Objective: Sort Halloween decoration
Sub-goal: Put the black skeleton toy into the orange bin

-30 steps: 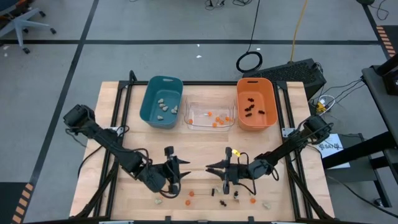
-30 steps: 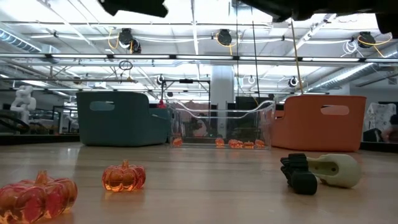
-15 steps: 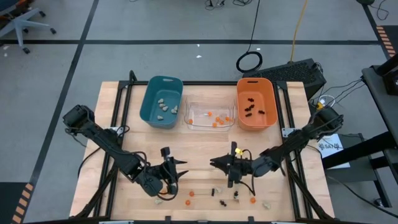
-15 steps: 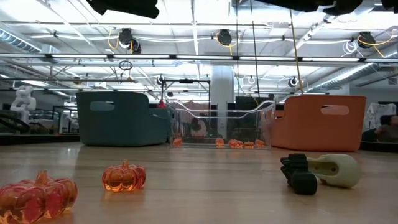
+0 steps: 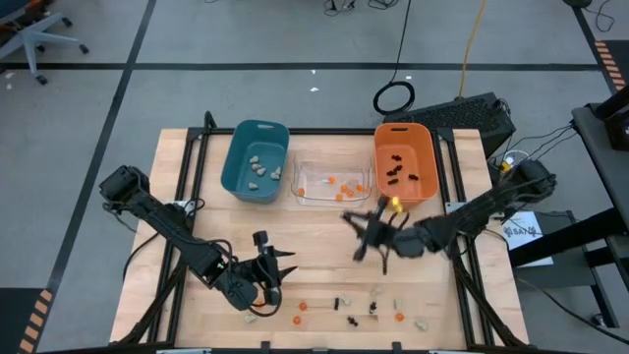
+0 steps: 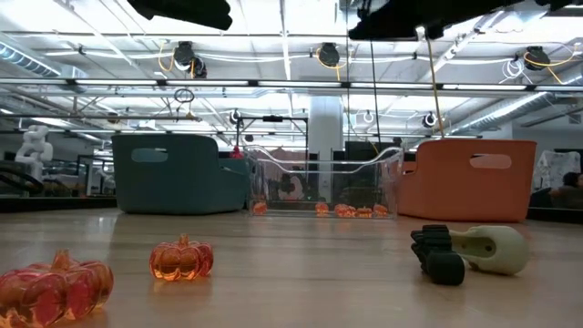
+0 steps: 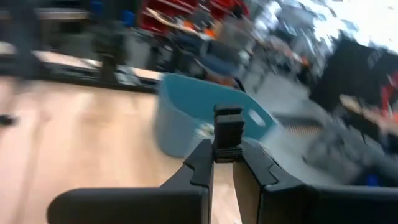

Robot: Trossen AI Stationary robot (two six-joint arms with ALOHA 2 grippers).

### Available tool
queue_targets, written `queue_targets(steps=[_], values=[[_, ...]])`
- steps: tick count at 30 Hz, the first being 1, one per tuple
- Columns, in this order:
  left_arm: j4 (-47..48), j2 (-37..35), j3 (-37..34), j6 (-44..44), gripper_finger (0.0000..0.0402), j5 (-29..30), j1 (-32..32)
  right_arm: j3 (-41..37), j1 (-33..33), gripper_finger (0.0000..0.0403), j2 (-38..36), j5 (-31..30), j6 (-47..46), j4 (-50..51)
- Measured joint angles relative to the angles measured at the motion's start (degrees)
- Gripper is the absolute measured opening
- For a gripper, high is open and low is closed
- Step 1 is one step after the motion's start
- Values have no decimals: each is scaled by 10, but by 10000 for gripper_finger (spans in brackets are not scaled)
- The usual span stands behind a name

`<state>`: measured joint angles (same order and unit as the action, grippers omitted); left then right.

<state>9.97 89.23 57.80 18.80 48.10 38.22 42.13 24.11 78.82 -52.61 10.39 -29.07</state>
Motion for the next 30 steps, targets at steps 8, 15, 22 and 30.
queue_targets(steps=[8, 15, 22, 30], values=[[2, 0, 0, 4, 159, -7, 1, 0, -133, 20, -184, 54, -186, 310], [2, 4, 0, -1, 159, -10, 0, 0, -238, 19, -276, 79, -300, 517], [0, 4, 0, -10, 159, -13, -11, 0, -333, 20, -249, 170, -366, 651], [2, 4, 0, 17, 159, -16, -11, 0, -404, 26, -185, 255, -352, 676]])
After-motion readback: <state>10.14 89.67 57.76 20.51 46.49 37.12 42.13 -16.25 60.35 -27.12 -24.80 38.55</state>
